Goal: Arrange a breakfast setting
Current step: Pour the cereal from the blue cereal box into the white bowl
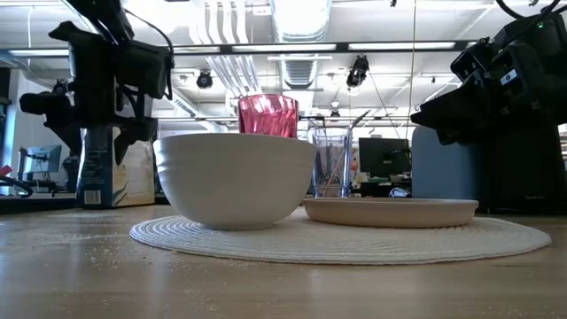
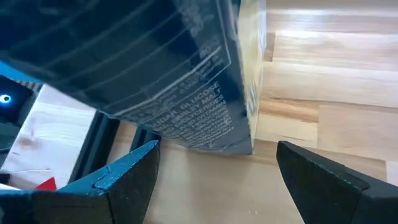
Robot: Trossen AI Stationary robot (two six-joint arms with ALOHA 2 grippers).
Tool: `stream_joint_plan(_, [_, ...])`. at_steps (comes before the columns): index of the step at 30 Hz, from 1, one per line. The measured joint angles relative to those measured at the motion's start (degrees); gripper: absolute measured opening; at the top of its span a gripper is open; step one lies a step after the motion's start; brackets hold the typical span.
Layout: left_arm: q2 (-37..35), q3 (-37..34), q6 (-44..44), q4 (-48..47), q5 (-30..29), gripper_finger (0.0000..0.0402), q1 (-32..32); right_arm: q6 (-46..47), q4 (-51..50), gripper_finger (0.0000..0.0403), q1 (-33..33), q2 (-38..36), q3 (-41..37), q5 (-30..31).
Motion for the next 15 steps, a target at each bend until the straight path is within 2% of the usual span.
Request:
stream_joint_plan(9, [4.34,6.52,-0.48,-9.5,0.53,0.0304,-0.38,0.0,0.0,0.0139,-0.01,0.0,0.0,-0.02])
stream_joint_plan(15, [5.7,6.77,-4.78,-11.66,-1.04,0.0304,-2.7,0.0,0.0,0.0139,-0.01,0.0,0.0,0.0])
